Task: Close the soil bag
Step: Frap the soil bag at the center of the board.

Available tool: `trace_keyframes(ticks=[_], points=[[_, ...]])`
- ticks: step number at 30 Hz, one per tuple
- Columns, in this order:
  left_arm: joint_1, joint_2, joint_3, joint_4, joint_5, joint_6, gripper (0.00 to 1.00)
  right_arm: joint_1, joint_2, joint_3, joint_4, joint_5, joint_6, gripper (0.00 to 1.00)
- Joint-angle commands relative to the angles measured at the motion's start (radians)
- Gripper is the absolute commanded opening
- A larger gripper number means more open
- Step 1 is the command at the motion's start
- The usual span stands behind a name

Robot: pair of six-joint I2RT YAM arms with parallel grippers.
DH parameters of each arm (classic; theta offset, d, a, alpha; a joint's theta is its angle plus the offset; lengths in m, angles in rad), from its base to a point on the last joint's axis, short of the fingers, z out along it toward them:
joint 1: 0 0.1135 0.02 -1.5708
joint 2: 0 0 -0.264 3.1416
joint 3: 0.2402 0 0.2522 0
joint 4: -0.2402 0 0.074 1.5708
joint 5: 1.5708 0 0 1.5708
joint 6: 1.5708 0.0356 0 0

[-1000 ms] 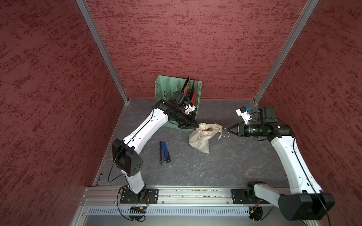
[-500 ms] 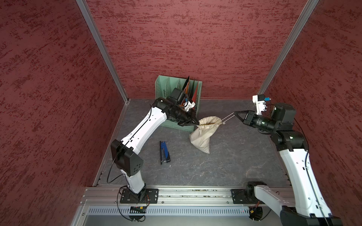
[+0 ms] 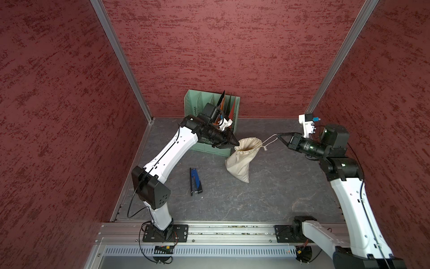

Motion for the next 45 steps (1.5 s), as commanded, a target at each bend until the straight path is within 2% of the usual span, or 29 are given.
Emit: trace_keyframes(ticks=[1, 3, 6, 18, 22, 33, 36, 45], points=[[0.009, 0.033, 0.069, 0.026, 0.019, 0.009, 0.45, -0.005, 0.013, 0.052, 0.076, -0.112, -0.025, 0.00], [0.009, 0.048, 0.109, 0.010, 0.013, 0.025, 0.53, -0.005, 0.015, 0.056, 0.077, -0.147, -0.025, 0.00], [0.010, 0.070, 0.160, -0.016, 0.006, 0.065, 0.59, -0.006, 0.005, 0.052, 0.071, -0.177, -0.030, 0.00], [-0.027, 0.264, 0.455, -0.359, -0.132, 0.361, 0.62, -0.006, -0.022, 0.082, 0.036, -0.233, -0.030, 0.00], [-0.027, 0.287, 0.467, -0.352, -0.143, 0.372, 0.62, -0.006, -0.020, 0.083, 0.040, -0.240, -0.014, 0.00], [-0.030, 0.347, 0.554, -0.305, -0.069, 0.362, 0.61, -0.006, -0.025, 0.083, 0.001, -0.236, -0.013, 0.00], [-0.032, 0.360, 0.557, -0.300, -0.051, 0.365, 0.59, -0.006, -0.025, 0.083, -0.005, -0.231, -0.012, 0.00], [-0.045, 0.406, 0.586, -0.279, -0.020, 0.361, 0.36, -0.004, -0.023, 0.093, -0.031, -0.220, -0.021, 0.00]])
